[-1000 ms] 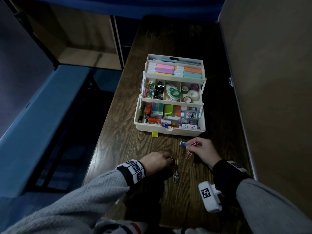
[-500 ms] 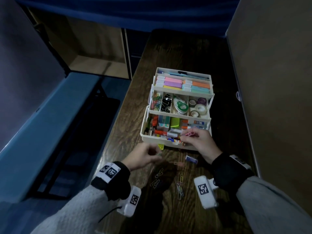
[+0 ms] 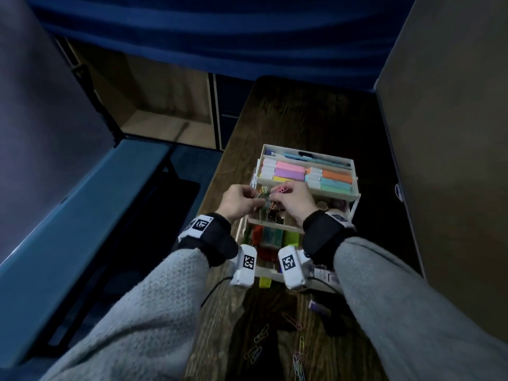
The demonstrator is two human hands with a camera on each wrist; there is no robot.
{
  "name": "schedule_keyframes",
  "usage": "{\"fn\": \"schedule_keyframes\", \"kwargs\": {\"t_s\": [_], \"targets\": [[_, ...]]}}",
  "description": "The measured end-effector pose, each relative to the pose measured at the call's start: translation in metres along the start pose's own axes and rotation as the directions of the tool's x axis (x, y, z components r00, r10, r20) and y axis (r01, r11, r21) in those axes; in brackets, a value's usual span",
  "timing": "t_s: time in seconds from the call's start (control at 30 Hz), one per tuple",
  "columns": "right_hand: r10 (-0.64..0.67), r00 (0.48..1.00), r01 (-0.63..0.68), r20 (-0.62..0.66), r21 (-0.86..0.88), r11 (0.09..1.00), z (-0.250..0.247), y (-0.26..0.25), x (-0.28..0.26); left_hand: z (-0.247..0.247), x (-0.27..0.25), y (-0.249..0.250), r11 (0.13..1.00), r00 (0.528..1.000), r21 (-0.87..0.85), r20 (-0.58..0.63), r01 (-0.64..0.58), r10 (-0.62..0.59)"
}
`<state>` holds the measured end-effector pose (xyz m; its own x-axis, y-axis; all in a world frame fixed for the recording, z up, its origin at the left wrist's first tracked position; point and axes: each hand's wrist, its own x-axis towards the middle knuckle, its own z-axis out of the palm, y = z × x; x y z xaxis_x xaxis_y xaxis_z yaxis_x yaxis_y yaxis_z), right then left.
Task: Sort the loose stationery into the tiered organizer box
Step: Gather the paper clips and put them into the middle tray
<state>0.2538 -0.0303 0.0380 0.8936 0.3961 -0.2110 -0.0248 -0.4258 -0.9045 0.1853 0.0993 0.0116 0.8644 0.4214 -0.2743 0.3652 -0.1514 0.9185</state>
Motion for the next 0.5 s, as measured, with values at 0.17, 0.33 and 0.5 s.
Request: {"fn": "schedule_keyframes", "kwargs": {"t_s": [0.17,0.33,0.5], "targets": [[-0.025,1.000,0.024,-0.011,-0.114,0.993,0.016,0.004,0.019,0.003,0.022,0.001,0.997,0.996,0.043,-0.062,0.072,-0.069],[-0.093,0.996,0.089,-0.007,-0.230,0.969,0.026,0.010,0.019,0.005,0.029,0.003,0.976,0.990,0.188,-0.106,0.108,-0.089],[-0.056,0.994,0.078,0.097,-0.239,0.968,0.021,0.011,0.019,0.004,0.026,0.012,0.955,0.991,0.275,-0.098,0.116,-0.092]]}}
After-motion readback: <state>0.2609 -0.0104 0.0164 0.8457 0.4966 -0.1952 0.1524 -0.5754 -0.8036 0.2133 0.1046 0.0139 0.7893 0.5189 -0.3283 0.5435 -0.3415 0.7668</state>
